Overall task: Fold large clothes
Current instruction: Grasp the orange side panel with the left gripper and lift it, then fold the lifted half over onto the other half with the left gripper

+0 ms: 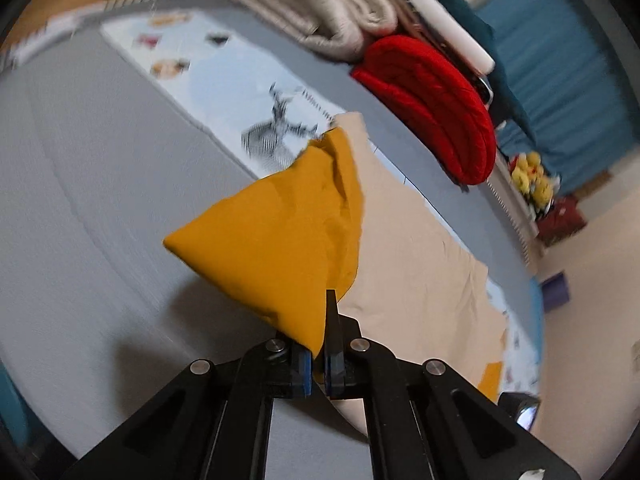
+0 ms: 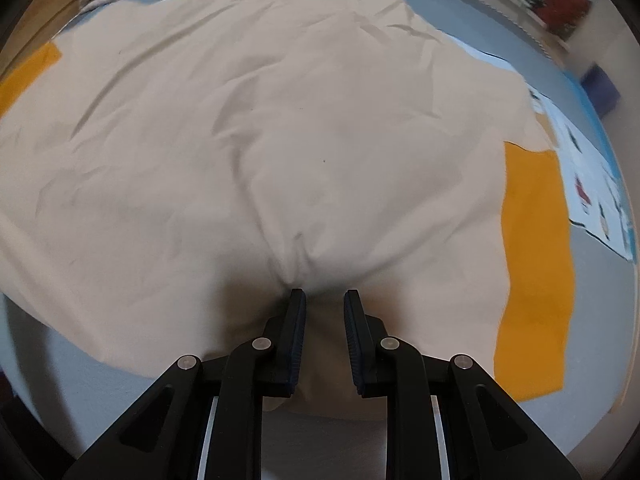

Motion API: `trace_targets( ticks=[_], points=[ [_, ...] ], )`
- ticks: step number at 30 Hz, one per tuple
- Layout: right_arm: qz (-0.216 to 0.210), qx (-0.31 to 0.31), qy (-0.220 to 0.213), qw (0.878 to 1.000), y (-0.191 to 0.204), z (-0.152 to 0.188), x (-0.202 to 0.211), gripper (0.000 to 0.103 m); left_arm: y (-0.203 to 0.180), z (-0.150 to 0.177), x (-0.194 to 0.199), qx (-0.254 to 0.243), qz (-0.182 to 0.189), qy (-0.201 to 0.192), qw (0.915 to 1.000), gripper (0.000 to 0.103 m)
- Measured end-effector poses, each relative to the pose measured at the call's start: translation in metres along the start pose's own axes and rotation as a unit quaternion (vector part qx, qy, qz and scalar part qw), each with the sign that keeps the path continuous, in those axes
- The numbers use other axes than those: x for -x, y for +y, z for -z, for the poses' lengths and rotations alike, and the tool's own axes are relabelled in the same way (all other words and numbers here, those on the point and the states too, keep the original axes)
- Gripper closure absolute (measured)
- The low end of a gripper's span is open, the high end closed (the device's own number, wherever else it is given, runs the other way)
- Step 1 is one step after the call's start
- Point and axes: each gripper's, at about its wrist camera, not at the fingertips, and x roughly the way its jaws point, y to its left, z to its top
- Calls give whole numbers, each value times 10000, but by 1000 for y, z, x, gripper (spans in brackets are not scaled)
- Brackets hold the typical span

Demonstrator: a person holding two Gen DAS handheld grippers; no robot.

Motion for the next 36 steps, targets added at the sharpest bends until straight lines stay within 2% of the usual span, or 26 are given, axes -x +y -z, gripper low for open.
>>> trace_targets(
  ticks=[4, 8, 12, 16, 22, 24, 25, 26, 27, 29, 30, 31, 32, 33, 35, 36],
  points=[
    [-82, 348, -69, 9993, 14, -4, 9, 80, -14, -3, 1, -464, -22, -23, 9989, 101],
    [-207, 11, -384, 9990, -10, -11, 30, 80, -54, 7, 5, -1275, 44, -220, 9916, 101],
    [-289, -601, -952, 9932, -60, -15, 63, 80, -100, 28, 2, -1963, 256, -293, 9798, 101],
    [-263, -1087, -1390, 9840, -112, -14, 87, 80, -146, 57, -5, -2584, 470, -266, 9645, 101],
    [-253, -1797, -1718, 9683, -180, 4, 110, 80, -215, 130, -22, -3610, 1108, 111, 9259, 102],
    [-296, -1887, -1776, 9654, -195, 12, 116, 80, -240, 163, -33, -4017, 1418, 469, 9035, 102],
    [-317, -1924, -1809, 9640, -200, 17, 119, 80, -247, 174, -36, -4141, 1507, 594, 8957, 102],
    [-333, -1976, -1857, 9619, -208, 21, 122, 80, -259, 194, -44, -4383, 1663, 844, 8793, 102],
    [-346, -2035, -1927, 9593, -214, 26, 125, 80, -266, 207, -49, -4567, 1724, 998, 8670, 101],
    [-385, -2111, -2092, 9540, -224, 35, 135, 79, -277, 228, -60, -4827, 1787, 1405, 8458, 98],
    [-412, -2121, -2150, 9524, -227, 37, 137, 77, -279, 235, -66, -4876, 1779, 1670, 8383, 88],
    [-471, -2123, -2200, 9509, -229, 40, 140, 72, -280, 238, -71, -4891, 1786, 1926, 8318, 76],
    [-526, -2127, -2216, 9502, -229, 42, 142, 66, -278, 240, -73, -4877, 1835, 2154, 8259, 73],
    [-615, -2131, -2214, 9496, -230, 43, 142, 64, -276, 237, -70, -4863, 1900, 2211, 8237, 72],
    [-910, -2160, -2117, 9488, -230, 42, 136, 60, -271, 221, -58, -4796, 2016, 2126, 8271, 68],
    [-1079, -2156, -2018, 9493, -228, 40, 131, 58, -267, 211, -51, -4676, 2117, 2071, 8329, 64]
  ],
)
